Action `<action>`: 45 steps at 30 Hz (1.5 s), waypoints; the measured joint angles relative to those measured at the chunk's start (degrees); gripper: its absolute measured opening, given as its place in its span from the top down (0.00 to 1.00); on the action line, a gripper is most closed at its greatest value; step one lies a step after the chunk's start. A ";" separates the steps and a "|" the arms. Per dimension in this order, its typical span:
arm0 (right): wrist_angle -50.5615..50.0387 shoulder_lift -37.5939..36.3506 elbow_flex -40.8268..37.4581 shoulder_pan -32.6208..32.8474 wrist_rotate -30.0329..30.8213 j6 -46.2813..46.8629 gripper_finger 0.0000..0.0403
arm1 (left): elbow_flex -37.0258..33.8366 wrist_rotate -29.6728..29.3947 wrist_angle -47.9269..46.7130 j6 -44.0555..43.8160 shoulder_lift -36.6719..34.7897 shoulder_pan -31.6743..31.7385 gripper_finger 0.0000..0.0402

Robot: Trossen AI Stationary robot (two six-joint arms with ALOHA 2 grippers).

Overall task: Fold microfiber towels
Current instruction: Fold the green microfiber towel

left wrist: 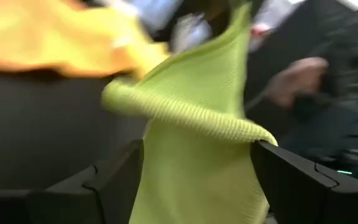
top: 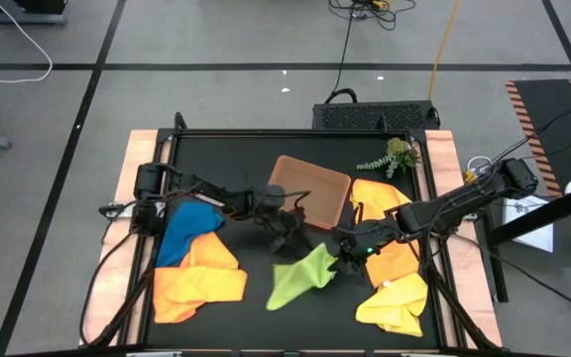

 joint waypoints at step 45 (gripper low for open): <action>18.48 0.00 -22.57 6.95 3.65 9.64 1.00 | -0.03 -25.18 -15.89 -3.64 -1.08 -8.42 0.26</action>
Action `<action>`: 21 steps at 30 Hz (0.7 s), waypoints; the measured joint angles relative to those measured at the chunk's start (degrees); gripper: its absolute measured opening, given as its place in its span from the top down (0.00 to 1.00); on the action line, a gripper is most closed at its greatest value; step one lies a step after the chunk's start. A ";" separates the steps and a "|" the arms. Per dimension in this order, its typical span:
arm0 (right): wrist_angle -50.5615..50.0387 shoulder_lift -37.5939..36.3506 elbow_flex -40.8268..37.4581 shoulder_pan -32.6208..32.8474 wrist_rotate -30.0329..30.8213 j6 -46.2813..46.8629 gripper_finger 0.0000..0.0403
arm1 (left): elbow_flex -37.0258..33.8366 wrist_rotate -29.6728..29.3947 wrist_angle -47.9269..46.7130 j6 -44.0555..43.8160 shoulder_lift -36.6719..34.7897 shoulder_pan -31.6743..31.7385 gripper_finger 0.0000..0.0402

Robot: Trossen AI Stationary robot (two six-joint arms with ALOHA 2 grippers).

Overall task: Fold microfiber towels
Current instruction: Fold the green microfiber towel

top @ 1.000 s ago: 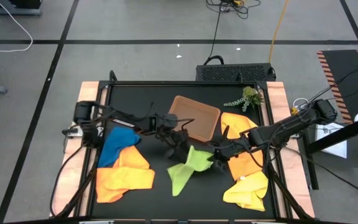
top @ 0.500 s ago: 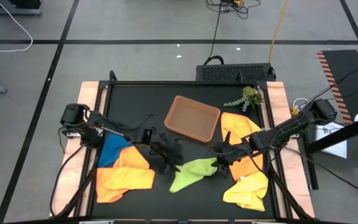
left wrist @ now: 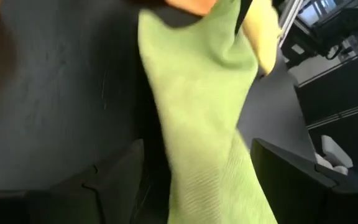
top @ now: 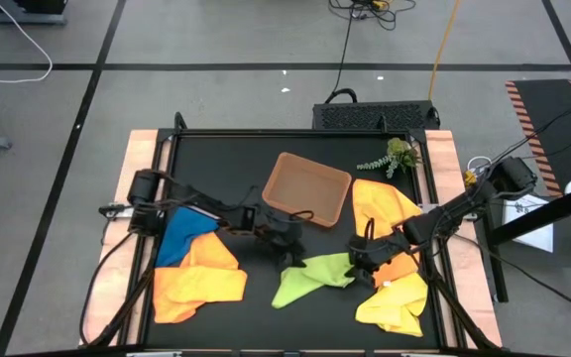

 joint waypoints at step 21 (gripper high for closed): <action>6.47 0.02 -3.60 0.14 1.87 -2.55 0.98 | 0.04 -5.70 2.99 -2.01 -0.51 -0.15 0.26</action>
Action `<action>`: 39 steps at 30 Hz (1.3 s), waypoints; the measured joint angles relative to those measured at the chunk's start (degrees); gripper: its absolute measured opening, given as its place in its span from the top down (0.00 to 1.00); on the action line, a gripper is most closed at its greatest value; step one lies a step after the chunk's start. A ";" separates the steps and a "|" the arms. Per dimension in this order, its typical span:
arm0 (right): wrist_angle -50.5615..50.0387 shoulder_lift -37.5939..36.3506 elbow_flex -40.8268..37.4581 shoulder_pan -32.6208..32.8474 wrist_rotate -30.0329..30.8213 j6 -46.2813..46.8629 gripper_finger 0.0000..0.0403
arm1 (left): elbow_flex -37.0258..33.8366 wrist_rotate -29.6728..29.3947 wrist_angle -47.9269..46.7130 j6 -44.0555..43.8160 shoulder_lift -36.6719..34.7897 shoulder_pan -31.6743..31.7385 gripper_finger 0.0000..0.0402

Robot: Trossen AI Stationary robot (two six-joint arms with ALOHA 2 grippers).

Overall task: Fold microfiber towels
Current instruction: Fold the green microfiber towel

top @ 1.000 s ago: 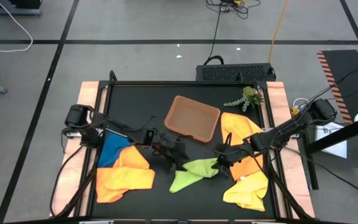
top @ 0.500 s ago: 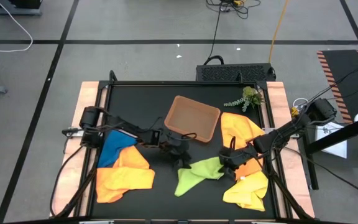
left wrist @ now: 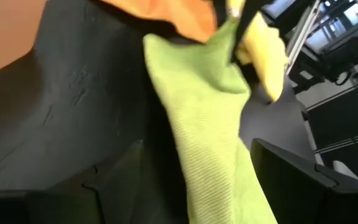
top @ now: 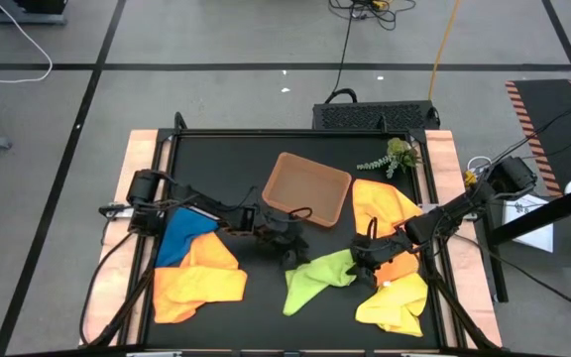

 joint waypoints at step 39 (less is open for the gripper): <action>7.22 31.54 24.86 -3.38 2.74 -17.20 0.98 | 0.00 5.58 -10.70 11.20 0.00 -1.53 0.26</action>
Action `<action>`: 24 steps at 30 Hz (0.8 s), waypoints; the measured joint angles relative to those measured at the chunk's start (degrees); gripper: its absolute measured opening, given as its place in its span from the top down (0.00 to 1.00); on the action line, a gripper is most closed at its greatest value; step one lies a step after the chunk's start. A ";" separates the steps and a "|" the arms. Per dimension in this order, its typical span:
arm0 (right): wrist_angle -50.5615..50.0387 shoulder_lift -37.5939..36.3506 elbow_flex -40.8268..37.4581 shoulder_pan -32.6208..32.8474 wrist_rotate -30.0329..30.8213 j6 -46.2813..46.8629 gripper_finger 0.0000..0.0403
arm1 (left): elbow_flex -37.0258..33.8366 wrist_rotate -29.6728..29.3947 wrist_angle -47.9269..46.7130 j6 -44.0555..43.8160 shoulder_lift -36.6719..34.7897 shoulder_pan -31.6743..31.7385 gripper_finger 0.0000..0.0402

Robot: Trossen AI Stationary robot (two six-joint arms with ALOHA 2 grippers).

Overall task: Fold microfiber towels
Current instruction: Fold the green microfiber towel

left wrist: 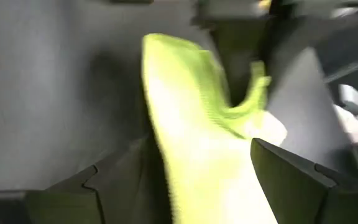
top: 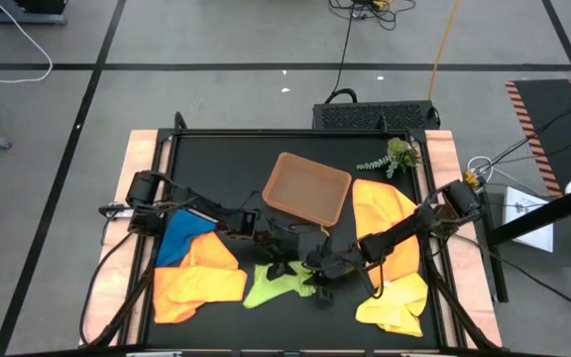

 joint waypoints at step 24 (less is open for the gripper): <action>2.96 0.00 0.03 -0.42 -0.02 -3.88 0.98 | 0.00 -3.18 -4.46 -1.15 0.00 0.32 0.39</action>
